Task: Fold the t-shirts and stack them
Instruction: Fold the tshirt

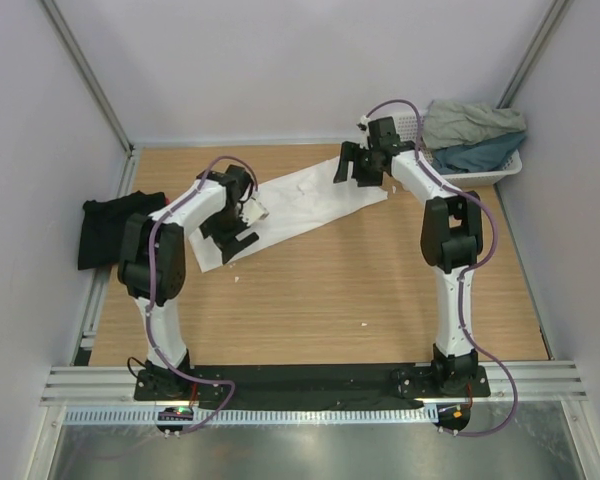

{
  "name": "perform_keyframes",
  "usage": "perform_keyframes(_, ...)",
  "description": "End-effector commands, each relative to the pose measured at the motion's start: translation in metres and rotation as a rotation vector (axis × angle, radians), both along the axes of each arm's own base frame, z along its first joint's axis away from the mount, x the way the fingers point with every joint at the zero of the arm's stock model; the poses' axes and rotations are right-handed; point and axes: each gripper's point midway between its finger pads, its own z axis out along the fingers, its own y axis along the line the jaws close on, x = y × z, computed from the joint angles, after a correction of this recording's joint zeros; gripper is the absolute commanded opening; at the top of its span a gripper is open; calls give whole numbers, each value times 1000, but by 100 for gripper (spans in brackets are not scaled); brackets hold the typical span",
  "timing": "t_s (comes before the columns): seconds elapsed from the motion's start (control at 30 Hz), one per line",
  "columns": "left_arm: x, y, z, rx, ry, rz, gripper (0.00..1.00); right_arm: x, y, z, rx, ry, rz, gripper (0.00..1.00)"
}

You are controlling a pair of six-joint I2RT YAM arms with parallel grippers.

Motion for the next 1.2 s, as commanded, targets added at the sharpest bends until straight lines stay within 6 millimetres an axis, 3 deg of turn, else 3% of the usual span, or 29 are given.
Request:
perform_keyframes(0.0, -21, -2, -12, -28, 112, -32, 93, 6, 1, 1, 21, -5, -10, 81)
perform_keyframes(0.17, -31, -2, -25, -24, 181, -34, 90, 5, 1, -10, 12, 8, -4, 82)
perform_keyframes(0.4, -40, -4, -34, -48, 263, -15, 72, 10, -1, -9, -6, -8, -5, 81)
perform_keyframes(0.57, -47, -2, -41, -43, 305, 6, 65, 9, -2, -13, -11, -7, -9, 81)
perform_keyframes(0.77, -51, -1, -42, -37, 318, 17, 42, 12, -19, -16, -95, -16, -49, 80)
perform_keyframes(0.8, -52, -1, -40, -38, 317, 23, 33, 11, -21, -17, -106, -13, -53, 80)
perform_keyframes(0.87, -56, -6, -39, -65, 333, 24, 31, 7, -23, -22, -124, 4, -50, 79)
perform_keyframes(0.93, -58, -9, -35, -73, 347, 25, 21, 2, -25, -26, -130, 21, -47, 79)
perform_keyframes(1.03, -61, -21, -27, -89, 358, 5, 17, -4, -26, -28, -129, 42, -50, 78)
perform_keyframes(1.17, -77, -40, -19, -108, 393, -23, 13, -7, -34, -15, -155, 38, -64, 77)
